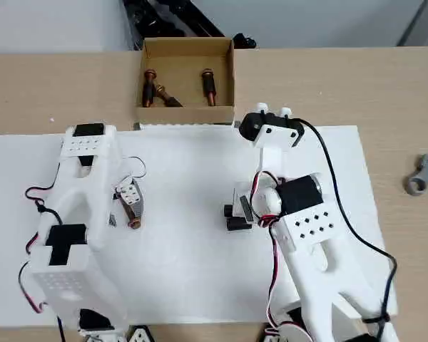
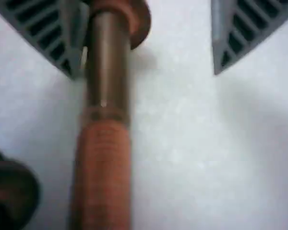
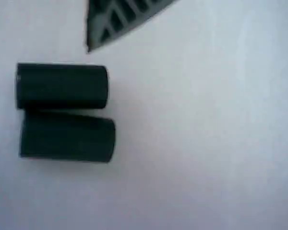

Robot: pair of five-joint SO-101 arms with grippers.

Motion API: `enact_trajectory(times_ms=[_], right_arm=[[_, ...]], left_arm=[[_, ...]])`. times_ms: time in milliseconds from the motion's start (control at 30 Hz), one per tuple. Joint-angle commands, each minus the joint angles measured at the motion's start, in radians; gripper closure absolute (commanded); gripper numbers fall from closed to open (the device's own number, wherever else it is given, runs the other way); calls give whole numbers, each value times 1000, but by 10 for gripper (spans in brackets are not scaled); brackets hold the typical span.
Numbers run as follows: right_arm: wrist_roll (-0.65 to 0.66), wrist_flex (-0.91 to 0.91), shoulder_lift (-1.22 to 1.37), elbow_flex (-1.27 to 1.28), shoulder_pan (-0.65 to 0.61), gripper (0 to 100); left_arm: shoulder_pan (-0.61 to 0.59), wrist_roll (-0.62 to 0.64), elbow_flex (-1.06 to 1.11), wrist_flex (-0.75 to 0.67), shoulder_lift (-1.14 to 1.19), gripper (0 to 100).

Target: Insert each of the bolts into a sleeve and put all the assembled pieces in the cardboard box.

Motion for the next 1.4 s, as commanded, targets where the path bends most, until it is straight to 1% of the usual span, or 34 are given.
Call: enact_trajectory(times_ms=[0, 67, 100, 300, 467, 567, 633, 767, 833, 1000, 1133, 1200, 1367], right_arm=[[-9, -13, -30, 0, -2, 653], [-9, -12, -30, 0, -2, 653], [-9, -12, -30, 0, -2, 653], [-9, -12, -30, 0, -2, 653], [-9, -13, -30, 0, -2, 653], [-9, -13, -30, 0, -1, 653], [-9, -13, -30, 0, 1, 653], [-9, -13, -30, 0, 1, 653], [-9, -13, -30, 0, -1, 653], [-9, -13, -30, 0, 1, 653], [-9, -12, -30, 0, -1, 653], [-9, -8, -30, 0, -2, 653], [-9, -10, -30, 0, -2, 653]], left_arm=[[8, -21, -42, -6, -9, 918], [6, -86, -64, 0, -9, 983], [6, -104, -71, 3, -9, 998], [6, -121, -150, 74, -9, 994], [6, -209, -228, 101, -29, 994], [8, -301, -225, 103, -109, 994], [9, -430, -223, 103, -167, 994], [5, -789, -197, 103, -258, 994], [5, -947, -156, 103, -302, 994], [-12, -1281, -70, 103, -394, 994], [-69, -1568, 8, 100, -433, 995], [-89, -1640, 30, 100, -434, 995], [-98, -1708, 94, 87, -434, 995]])
